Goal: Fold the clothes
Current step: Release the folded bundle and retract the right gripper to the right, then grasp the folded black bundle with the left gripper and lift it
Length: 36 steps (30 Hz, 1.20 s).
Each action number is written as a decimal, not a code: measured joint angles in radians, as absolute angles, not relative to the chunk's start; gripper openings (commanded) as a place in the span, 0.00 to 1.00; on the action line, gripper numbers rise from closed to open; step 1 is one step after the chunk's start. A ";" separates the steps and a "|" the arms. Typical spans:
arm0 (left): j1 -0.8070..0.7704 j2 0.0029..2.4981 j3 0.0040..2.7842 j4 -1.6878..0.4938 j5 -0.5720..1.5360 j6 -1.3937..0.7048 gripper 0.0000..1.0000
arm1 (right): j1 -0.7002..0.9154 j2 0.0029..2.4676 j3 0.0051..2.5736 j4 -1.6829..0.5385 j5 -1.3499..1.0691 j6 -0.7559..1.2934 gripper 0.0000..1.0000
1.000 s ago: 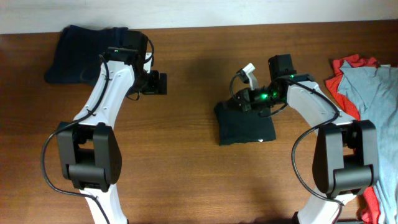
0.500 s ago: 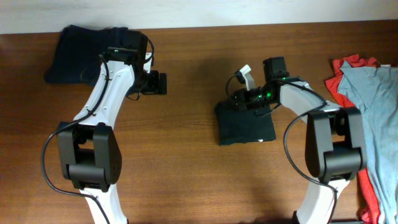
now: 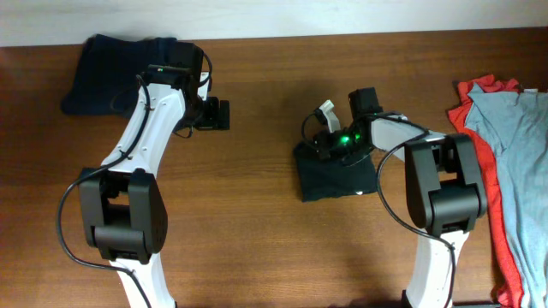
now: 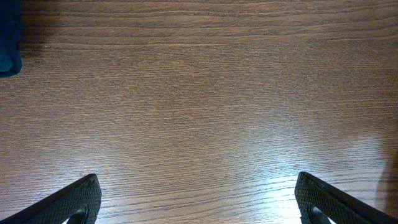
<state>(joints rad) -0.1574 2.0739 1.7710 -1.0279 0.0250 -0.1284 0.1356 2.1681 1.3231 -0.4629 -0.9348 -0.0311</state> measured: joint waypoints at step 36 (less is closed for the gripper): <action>-0.158 2.074 1.771 -0.875 0.109 -0.128 0.99 | -0.470 1.673 1.518 -1.056 -0.224 -0.045 0.99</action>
